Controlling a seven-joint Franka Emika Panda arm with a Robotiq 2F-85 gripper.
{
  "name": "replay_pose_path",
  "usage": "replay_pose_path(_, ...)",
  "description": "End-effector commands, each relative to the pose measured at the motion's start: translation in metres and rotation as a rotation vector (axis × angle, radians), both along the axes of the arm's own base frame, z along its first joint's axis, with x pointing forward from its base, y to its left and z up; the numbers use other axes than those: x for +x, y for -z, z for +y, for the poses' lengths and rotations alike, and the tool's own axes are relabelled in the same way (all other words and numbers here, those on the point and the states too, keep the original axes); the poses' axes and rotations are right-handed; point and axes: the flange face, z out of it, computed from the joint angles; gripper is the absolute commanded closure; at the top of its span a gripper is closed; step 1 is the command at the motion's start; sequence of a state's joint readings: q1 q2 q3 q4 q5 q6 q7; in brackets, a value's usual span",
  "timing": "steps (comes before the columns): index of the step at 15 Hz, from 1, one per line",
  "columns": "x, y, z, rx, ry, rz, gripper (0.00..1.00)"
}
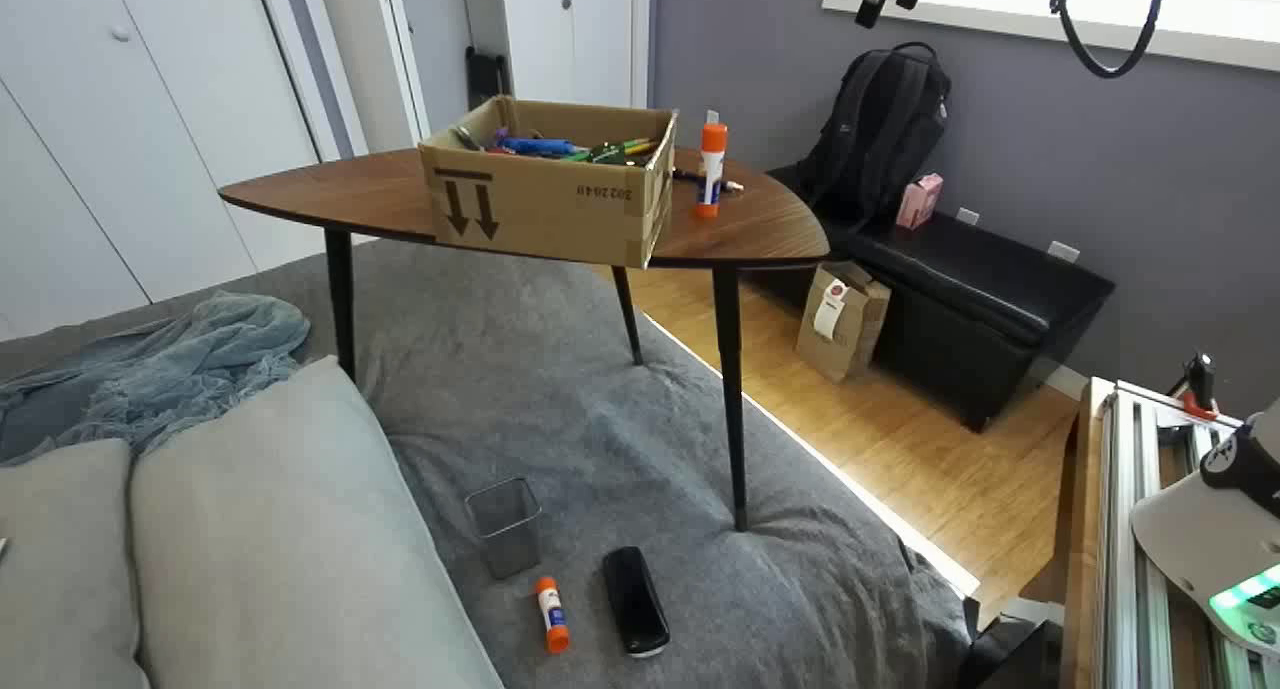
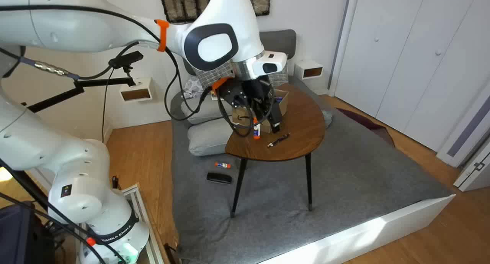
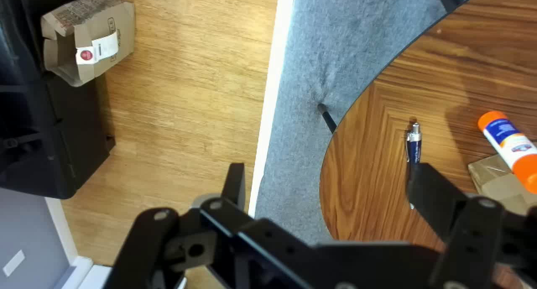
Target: Put the blue marker on the table
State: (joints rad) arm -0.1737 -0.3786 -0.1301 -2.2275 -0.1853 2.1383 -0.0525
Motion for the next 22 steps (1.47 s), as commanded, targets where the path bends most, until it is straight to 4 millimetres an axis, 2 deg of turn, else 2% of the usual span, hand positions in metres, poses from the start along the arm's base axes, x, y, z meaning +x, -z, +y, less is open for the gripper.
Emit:
replay_pose_path(1, 0.0001, -0.0005, -0.0002, 0.000, 0.000, 0.001, 0.00)
replay_pose_path(21, 0.0001, -0.0005, -0.0002, 0.000, 0.000, 0.001, 0.00)
replay_pose_path(22, 0.0074, -0.0037, 0.0054, -0.002, 0.015, 0.005, 0.00)
